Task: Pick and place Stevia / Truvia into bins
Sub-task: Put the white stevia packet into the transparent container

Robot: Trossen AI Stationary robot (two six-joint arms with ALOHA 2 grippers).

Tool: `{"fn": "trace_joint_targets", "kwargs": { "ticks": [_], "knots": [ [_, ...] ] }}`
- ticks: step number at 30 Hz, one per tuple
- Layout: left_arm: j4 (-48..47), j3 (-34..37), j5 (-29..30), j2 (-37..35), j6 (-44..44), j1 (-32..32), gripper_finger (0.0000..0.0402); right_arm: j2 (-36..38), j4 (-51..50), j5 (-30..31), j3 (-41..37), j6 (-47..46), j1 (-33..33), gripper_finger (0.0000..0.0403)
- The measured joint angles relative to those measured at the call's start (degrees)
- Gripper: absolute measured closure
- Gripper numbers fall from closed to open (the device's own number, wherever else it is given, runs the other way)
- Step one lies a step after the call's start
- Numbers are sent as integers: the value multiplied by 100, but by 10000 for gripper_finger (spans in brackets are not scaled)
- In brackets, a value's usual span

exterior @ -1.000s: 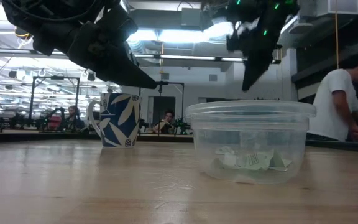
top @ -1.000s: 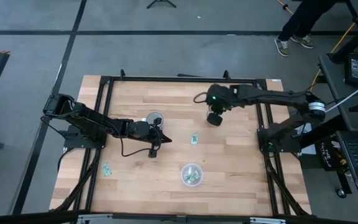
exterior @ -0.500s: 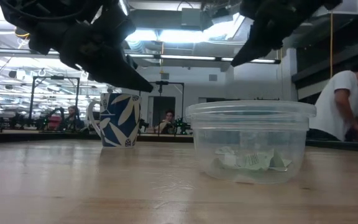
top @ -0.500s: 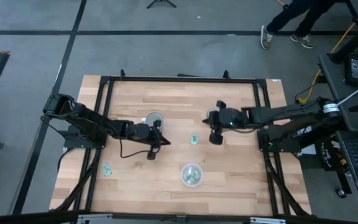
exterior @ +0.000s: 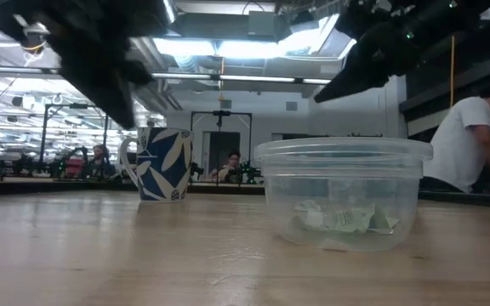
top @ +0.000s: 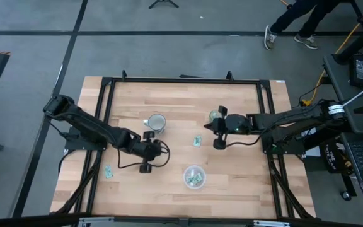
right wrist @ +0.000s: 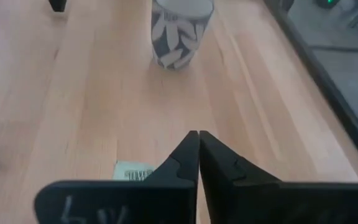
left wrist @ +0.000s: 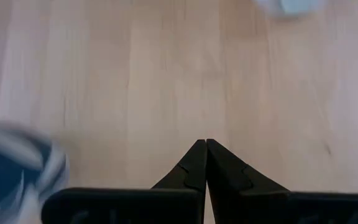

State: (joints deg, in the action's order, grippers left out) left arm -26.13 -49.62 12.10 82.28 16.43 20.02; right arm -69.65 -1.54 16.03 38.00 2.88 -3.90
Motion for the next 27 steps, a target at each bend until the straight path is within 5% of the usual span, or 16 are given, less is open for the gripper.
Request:
{"fn": "trace_joint_targets", "kwargs": {
  "ticks": [7,18,27],
  "knots": [
    [-2339,-855,-419,-2,1696,469,400,0,312,-1,0,83,0,380],
    [-3662,-885,-785,-2,3606,850,379,0,664,-6,0,376,0,392],
    [-4247,-885,-793,-2,4335,1079,309,0,964,-15,0,674,2,388]
  ]
}}
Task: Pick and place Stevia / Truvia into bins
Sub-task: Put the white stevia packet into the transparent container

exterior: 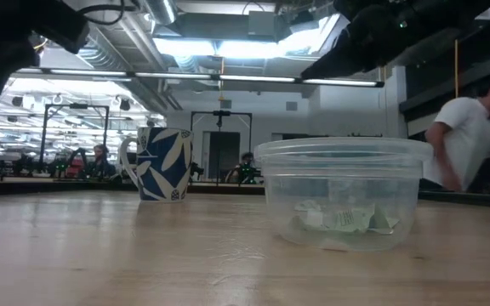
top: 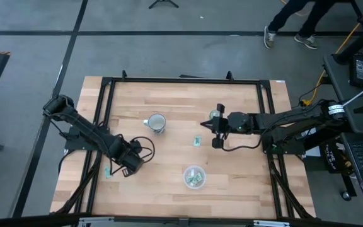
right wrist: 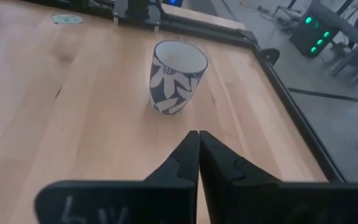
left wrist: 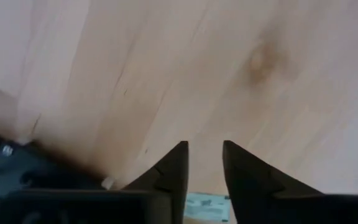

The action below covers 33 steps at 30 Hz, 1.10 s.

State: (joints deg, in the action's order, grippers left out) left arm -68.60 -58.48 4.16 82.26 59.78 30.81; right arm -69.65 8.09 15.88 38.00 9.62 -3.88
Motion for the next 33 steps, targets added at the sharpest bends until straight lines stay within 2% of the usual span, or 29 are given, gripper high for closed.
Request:
{"fn": "trace_joint_targets", "kwargs": {
  "ticks": [3,9,19,23,25,30,33],
  "knots": [
    [-221,0,-61,0,304,105,282,0,86,0,0,66,0,386],
    [-514,0,-732,0,866,387,250,0,163,0,0,267,0,386],
    [-515,0,-1329,0,1267,1029,248,0,212,0,0,270,0,385],
    [-529,23,-1325,31,1693,1240,248,0,295,1,0,270,0,386],
    [-511,148,-1423,86,1925,1325,249,0,313,2,0,270,0,385],
    [-216,578,-2305,299,2019,1436,249,0,389,2,0,270,0,386],
    [205,762,-2254,388,1867,1455,249,0,431,2,0,270,0,386]
  ]
}}
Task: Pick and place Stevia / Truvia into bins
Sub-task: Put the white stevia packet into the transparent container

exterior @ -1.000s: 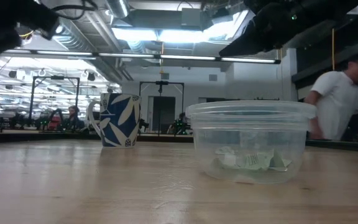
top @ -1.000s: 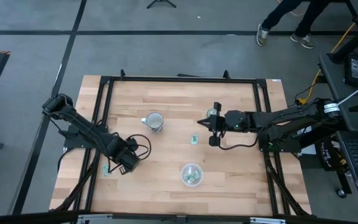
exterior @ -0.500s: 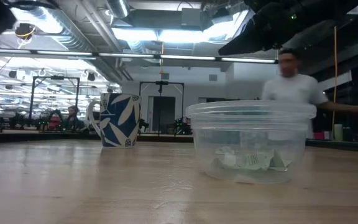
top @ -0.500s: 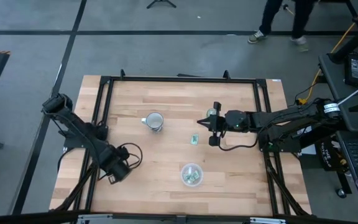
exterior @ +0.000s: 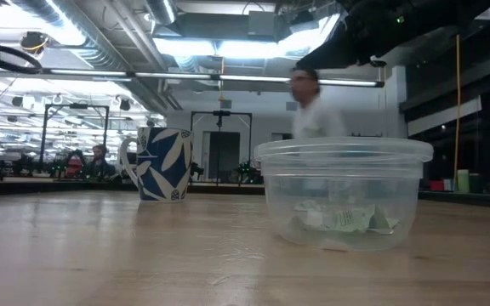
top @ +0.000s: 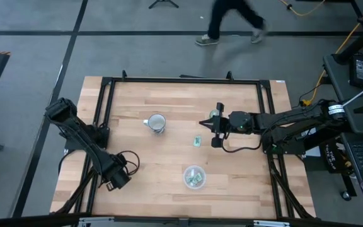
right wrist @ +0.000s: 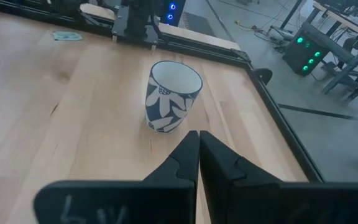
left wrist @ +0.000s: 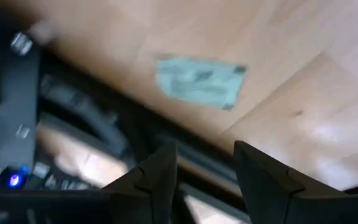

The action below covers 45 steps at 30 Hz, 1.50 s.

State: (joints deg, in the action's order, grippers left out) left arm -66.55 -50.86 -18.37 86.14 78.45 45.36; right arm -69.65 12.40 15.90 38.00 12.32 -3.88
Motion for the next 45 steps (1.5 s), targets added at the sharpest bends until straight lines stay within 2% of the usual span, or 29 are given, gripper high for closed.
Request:
{"fn": "trace_joint_targets", "kwargs": {
  "ticks": [4,18,33,41,45],
  "knots": [
    [387,76,29,107,-167,-2,249,0,31,0,0,13,0,386],
    [389,81,27,641,-189,-59,249,0,158,0,0,15,0,386],
    [482,78,-10,1518,-1637,-58,249,0,291,0,0,0,0,386],
    [720,73,-158,1621,-2048,-109,250,0,330,0,0,0,-2,386],
    [843,75,-228,1625,-2246,-190,266,0,330,0,0,-2,-2,386]
  ]
}}
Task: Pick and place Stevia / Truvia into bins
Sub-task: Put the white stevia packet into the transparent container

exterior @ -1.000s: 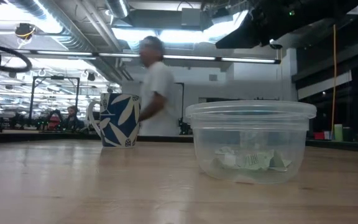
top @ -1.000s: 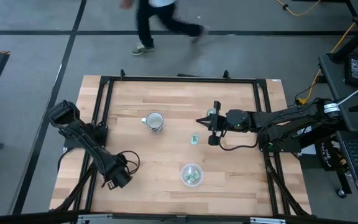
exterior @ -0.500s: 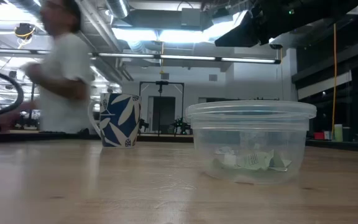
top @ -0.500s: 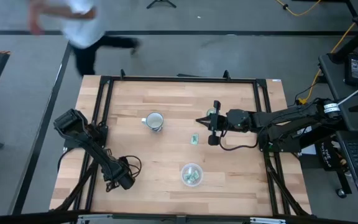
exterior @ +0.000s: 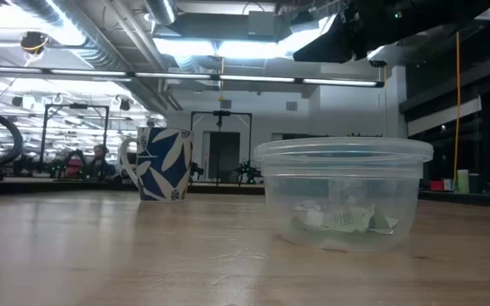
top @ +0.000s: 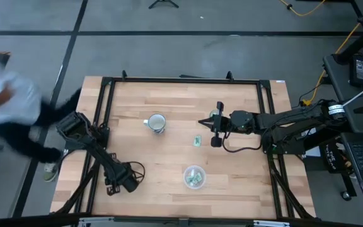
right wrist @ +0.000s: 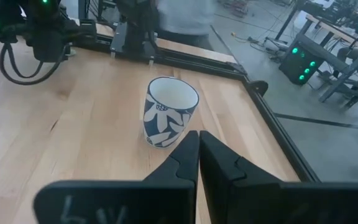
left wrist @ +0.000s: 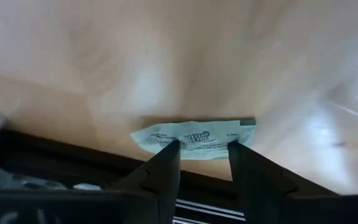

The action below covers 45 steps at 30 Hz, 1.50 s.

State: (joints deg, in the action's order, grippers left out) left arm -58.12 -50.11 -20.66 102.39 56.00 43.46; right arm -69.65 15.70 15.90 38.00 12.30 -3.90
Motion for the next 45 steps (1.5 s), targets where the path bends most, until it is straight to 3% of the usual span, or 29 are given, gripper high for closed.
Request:
{"fn": "trace_joint_targets", "kwargs": {
  "ticks": [13,22,25,35,45],
  "knots": [
    [224,-7,-177,4,-110,-87,392,0,-2,0,0,0,0,386],
    [243,0,-67,-96,-169,-79,397,0,-2,-2,0,0,0,386],
    [327,-4,377,-310,-171,-83,398,0,-3,-2,0,2,0,386],
    [781,2,2650,-1453,-196,-87,399,0,-4,0,0,11,2,386],
    [1785,0,4772,-2006,-1716,-371,399,-2,216,0,2,34,2,386]
  ]
}}
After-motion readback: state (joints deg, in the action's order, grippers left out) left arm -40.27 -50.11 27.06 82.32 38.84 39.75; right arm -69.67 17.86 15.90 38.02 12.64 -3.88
